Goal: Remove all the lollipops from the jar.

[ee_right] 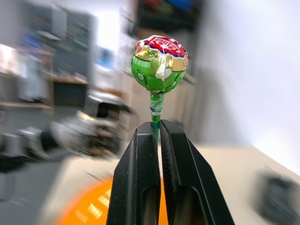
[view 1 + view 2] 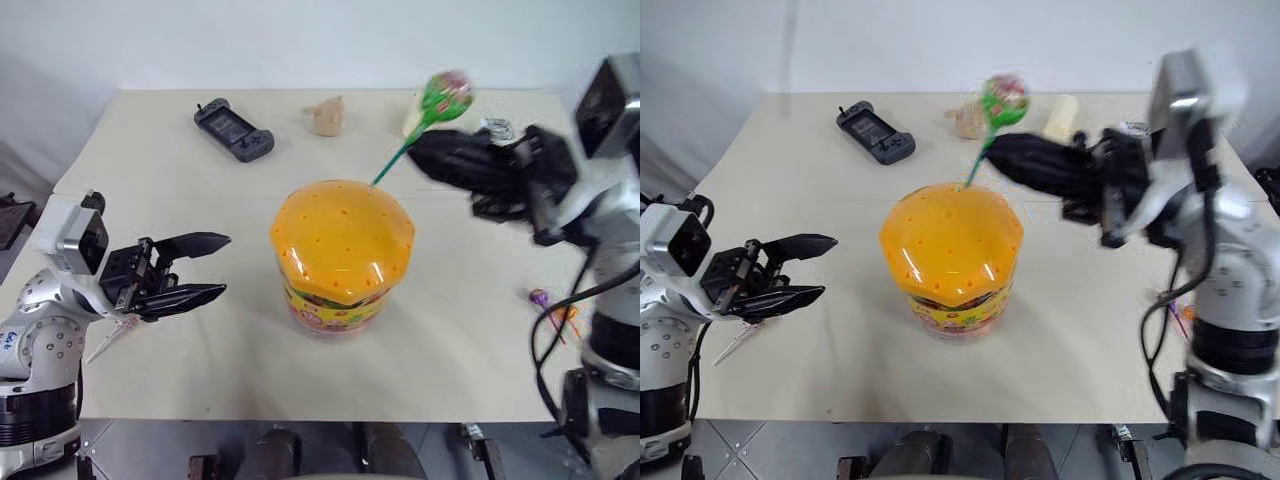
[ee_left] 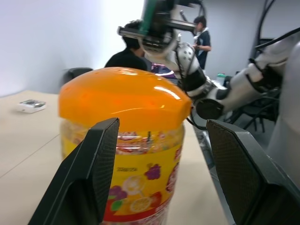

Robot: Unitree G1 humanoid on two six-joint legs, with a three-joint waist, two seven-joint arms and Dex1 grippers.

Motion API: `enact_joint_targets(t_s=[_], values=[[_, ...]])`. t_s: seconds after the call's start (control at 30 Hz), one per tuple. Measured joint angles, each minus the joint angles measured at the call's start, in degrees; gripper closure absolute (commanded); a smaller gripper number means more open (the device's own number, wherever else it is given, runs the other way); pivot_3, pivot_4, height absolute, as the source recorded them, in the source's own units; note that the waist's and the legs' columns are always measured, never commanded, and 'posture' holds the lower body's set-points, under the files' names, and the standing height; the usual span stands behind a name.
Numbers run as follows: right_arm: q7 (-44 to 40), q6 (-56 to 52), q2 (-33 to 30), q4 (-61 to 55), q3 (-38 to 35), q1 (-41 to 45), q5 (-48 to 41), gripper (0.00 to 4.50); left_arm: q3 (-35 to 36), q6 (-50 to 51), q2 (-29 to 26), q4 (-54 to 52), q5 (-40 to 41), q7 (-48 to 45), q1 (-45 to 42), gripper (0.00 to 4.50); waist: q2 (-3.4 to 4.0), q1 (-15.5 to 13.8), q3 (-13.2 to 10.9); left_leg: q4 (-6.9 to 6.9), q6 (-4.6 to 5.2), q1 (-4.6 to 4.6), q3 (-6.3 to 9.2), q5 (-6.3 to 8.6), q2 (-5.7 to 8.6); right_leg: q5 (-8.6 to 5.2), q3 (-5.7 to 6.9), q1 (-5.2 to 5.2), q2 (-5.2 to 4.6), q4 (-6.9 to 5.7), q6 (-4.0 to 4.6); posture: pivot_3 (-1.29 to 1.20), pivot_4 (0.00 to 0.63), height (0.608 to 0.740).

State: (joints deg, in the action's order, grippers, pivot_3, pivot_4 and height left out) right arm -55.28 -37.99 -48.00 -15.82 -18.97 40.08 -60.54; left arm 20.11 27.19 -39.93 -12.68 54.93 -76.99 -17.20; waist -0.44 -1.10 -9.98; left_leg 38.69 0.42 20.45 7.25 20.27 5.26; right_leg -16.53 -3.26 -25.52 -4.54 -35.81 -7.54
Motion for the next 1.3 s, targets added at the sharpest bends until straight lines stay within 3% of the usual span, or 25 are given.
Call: enact_joint_targets(t_s=[0.07, 0.13, 0.23, 0.33, 0.47, 0.67, 0.83, 0.93, 1.1, 1.2, 1.3], values=[[-1.24, -1.23, -7.52, 3.71, -4.8, -3.69, 2.15, 4.48, -0.66, 0.04, -0.08, -1.08, 0.53, -0.49, -0.94, 1.34, 0.0, -0.38, 0.0, 0.01, 0.07, 0.0, -0.04, 0.05, 0.01, 0.0, -0.01, 0.02, 0.0, 0.05, 0.0, 0.0, 0.15, 0.74], [-5.05, -1.62, -16.46, 9.17, -9.76, -13.09, 7.67, 4.48, -1.44, -0.25, -0.84, -1.82, 0.24, -1.96, -1.28, 1.34, -0.01, -0.67, 0.01, 0.01, 0.11, 0.05, -0.04, 0.1, -0.02, 0.0, 0.02, 0.02, 0.01, 0.11, 0.0, 0.0, 0.15, 0.74], [-9.78, -0.13, -21.9, 16.11, -14.36, -26.68, 17.11, 4.48, -2.24, -1.51, -2.33, -2.09, -1.52, -4.07, -0.56, 1.34, 0.02, -0.41, 0.02, 0.0, 0.16, 0.02, -0.21, 0.13, -0.01, 0.0, -0.07, 0.01, 0.02, 0.11, -0.01, 0.0, 0.15, 0.74], [-11.27, 3.47, -22.44, 21.45, -16.41, -37.43, 26.09, 4.48, -3.39, -2.99, -3.12, -1.95, -3.81, -6.33, 0.36, 1.34, 0.05, 0.05, 0.0, -0.05, 0.16, -0.11, -0.68, 0.13, -0.12, 0.06, -0.09, -0.02, -0.01, 0.1, -0.12, 0.0, 0.15, 0.74], [-9.18, 5.84, -23.55, 26.44, -14.66, -44.14, 35.83, 4.48, -4.62, -4.51, -3.21, -2.42, -5.4, -7.64, 1.28, 1.34, 0.18, 0.65, -0.01, -0.01, 0.13, -0.29, -0.89, 0.1, -0.15, 0.13, -0.25, 0.02, 0.0, -0.05, -0.16, 0.0, 0.15, 0.74], [-5.2, 10.07, -23.59, 30.81, -5.87, -46.78, 45.99, 4.48, -5.37, -4.66, -3.2, -2.8, -5.65, -7.7, 2.36, 1.34, 0.21, 1.12, -0.01, -0.02, 0.09, -0.26, -0.87, 0.1, -0.22, 0.15, -0.22, 0.0, 0.04, 0.0, -0.15, 0.0, 0.15, 0.74], [-2.92, 12.4, -19.91, 32.91, -4.87, -45.52, 47.18, 4.48, -5.29, -5.25, -3.27, -2.79, -6.27, -6.51, 3.18, 1.34, 0.21, 1.06, -0.01, -0.01, 0.09, -0.23, -0.84, 0.1, -0.23, 0.16, -0.19, 0.01, 0.04, 0.06, -0.16, 0.0, 0.15, 0.74], [-2.72, 13.52, -18.66, 33.04, -5.03, -46.38, 47.17, 3.81, -4.91, -5.33, -3.93, -2.77, -6.6, -5.76, 4.05, 1.34, 0.21, 1.04, -0.01, -0.02, 0.09, -0.24, -0.84, 0.11, -0.22, 0.16, -0.2, 0.01, 0.04, 0.06, -0.16, 0.0, 0.15, 0.74], [-4.41, 18.52, -17.33, 33.93, -9.8, -47.41, 45.72, 2.16, -4.12, -4.93, -5.75, -2.08, -6.91, -4.57, 4.9, 1.34, 0.21, 1.03, -0.01, -0.02, 0.1, -0.25, -0.84, 0.11, -0.21, 0.17, -0.19, 0.03, 0.04, 0.07, -0.17, 0.0, 0.15, 0.74], [-9.95, 26.5, -11.82, 33.04, -18.46, -43.61, 37.68, 1.08, -3.17, -5.96, -6.2, 1.01, -8.63, -3.57, 5.17, 1.34, 0.21, 1.13, -0.01, -0.06, 0.09, -0.29, -0.84, 0.11, -0.26, 0.17, -0.18, 0.07, 0.09, 0.09, -0.18, 0.0, 0.15, 0.74], [-13.68, 29.67, -9.75, 29.79, -22.65, -42.62, 32.08, 0.1, -3.08, -8.59, -6.16, 5.04, -11.83, -1.87, 5.15, 1.34, 0.22, 1.12, -0.01, -0.07, 0.08, -0.29, -0.81, 0.12, -0.29, 0.17, -0.16, 0.07, 0.09, 0.08, -0.18, 0.0, 0.15, 0.74]])
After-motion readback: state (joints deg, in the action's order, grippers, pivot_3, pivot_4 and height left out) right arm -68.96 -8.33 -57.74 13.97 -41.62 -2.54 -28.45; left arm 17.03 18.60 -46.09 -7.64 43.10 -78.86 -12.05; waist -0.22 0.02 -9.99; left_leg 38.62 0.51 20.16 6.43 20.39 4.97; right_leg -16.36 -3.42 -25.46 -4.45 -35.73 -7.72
